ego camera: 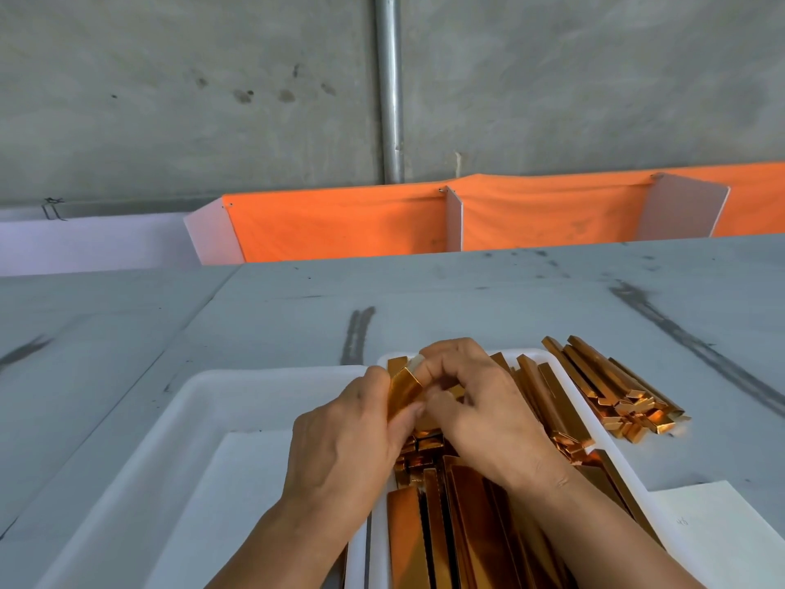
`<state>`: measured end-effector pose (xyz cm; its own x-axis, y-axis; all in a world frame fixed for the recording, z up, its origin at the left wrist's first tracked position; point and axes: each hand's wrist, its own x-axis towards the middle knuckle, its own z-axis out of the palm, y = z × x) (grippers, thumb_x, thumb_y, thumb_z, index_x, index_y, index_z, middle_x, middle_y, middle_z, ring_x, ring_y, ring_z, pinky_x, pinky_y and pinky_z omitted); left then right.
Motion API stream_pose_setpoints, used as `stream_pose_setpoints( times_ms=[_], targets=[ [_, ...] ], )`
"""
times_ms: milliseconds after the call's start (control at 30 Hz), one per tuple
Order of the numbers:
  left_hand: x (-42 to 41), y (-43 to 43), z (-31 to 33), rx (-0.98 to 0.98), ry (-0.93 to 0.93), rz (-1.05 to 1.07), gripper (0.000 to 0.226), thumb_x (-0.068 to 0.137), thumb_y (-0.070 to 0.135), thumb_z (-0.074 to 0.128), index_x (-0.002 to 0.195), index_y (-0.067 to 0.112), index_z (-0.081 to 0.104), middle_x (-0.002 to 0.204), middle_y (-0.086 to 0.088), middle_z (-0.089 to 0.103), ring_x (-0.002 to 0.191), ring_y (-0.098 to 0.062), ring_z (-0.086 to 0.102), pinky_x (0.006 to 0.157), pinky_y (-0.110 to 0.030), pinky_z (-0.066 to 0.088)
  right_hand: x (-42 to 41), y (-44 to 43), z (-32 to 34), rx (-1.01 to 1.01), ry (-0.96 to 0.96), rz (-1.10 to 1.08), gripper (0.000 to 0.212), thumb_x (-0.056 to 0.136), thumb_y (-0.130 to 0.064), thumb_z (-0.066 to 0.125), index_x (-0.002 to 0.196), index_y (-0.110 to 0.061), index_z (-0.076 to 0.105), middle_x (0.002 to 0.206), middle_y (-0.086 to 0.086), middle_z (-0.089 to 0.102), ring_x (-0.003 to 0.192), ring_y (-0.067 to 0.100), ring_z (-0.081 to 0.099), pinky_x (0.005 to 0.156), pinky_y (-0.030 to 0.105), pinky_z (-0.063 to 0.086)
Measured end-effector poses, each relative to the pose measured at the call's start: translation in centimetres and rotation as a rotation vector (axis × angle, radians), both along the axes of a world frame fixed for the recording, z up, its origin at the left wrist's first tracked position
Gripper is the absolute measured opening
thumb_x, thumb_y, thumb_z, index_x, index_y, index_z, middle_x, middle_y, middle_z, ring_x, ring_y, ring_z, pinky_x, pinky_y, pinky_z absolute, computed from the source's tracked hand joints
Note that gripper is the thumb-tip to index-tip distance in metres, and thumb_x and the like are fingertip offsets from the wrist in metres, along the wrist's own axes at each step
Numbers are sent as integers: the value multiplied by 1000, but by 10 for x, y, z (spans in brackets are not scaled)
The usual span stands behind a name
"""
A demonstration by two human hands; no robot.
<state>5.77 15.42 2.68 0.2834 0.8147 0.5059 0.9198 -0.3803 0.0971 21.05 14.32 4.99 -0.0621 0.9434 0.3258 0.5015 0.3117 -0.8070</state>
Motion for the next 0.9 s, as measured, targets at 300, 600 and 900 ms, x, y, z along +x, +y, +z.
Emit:
stream_pose_setpoints(
  times_ms=[300, 600, 900],
  targets=[
    [3, -1, -1, -61, -7, -73, 47, 71, 77, 0, 90, 38, 16, 67, 18, 33, 59, -4, 45, 53, -13, 32, 7, -1, 3, 41, 19, -44, 33, 94, -3, 52, 84, -27, 72, 88, -14, 65, 84, -2, 60, 68, 12, 48],
    [3, -2, -3, -87, -11, -100, 48, 70, 80, 2, 92, 39, 13, 69, 19, 32, 63, -2, 47, 56, -10, 34, 9, -1, 2, 147, -7, -98, 19, 87, -14, 74, 82, -32, 70, 90, -14, 62, 87, -1, 59, 70, 9, 47],
    [3, -6, 2, -113, -59, -110, 44, 76, 77, 12, 90, 36, 19, 66, 18, 35, 52, 1, 40, 48, -11, 25, 10, 0, 2, 146, -17, -46, 11, 90, -17, 69, 87, -26, 74, 92, -17, 65, 88, -4, 61, 69, 8, 47]
  ],
)
